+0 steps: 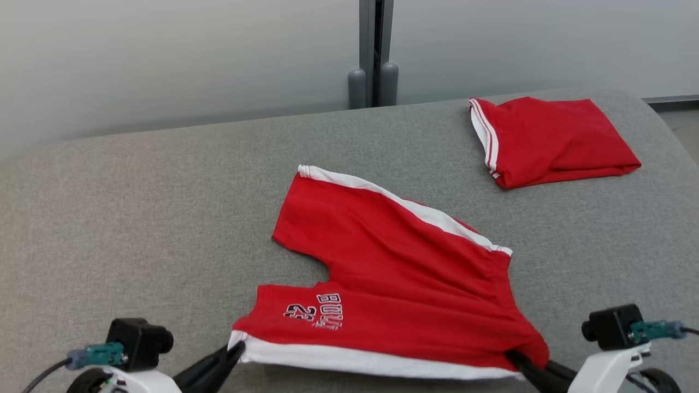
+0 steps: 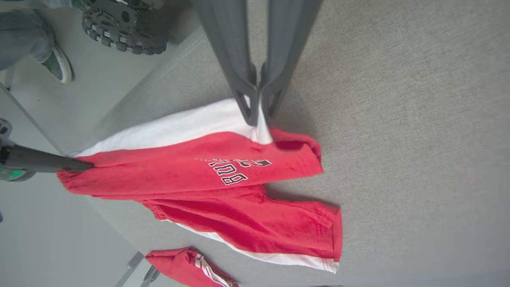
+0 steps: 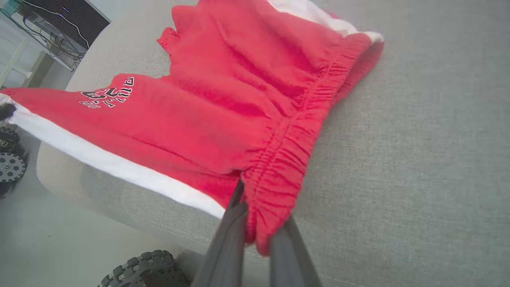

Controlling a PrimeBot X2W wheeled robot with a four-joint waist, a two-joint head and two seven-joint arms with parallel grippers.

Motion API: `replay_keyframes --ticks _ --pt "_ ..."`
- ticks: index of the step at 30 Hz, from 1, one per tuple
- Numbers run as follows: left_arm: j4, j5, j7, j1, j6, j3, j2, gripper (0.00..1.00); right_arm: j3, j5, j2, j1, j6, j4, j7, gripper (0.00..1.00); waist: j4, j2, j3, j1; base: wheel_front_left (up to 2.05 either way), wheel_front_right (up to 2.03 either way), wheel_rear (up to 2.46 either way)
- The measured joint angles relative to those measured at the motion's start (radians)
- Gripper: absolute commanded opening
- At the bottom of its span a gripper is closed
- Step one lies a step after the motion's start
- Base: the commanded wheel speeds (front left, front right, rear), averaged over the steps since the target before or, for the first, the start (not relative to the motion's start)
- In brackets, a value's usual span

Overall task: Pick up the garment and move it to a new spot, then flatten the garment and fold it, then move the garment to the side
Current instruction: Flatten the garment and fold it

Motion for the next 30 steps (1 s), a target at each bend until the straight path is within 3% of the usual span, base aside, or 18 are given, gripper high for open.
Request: replay_keyframes --ticks 6,14,21,30 --pt "0.049 -0.008 0.010 -0.133 -0.038 0.018 0.016 0.00 -0.013 -0.008 0.012 -0.109 0.000 -0.014 0.008 0.00 0.005 0.0000 0.045 0.0000 0.00 0.00 0.00" --pt "0.209 0.008 0.007 -0.467 -0.112 -0.009 0.025 0.00 0.023 0.062 0.033 -0.400 0.000 0.090 -0.012 0.00 0.007 0.0000 0.152 0.0000 0.00 0.00 0.00" --pt "0.371 -0.013 0.009 -0.822 -0.127 -0.079 0.039 0.00 0.073 0.086 0.034 -0.722 0.000 0.207 -0.015 0.00 0.008 0.0000 0.279 0.0000 0.00 0.00 0.00" --pt "0.564 -0.092 0.023 -1.339 -0.128 -0.230 0.119 0.00 0.123 0.088 0.028 -1.205 0.000 0.378 -0.003 0.00 0.011 -0.0001 0.476 0.0000 0.00 0.00 0.00"
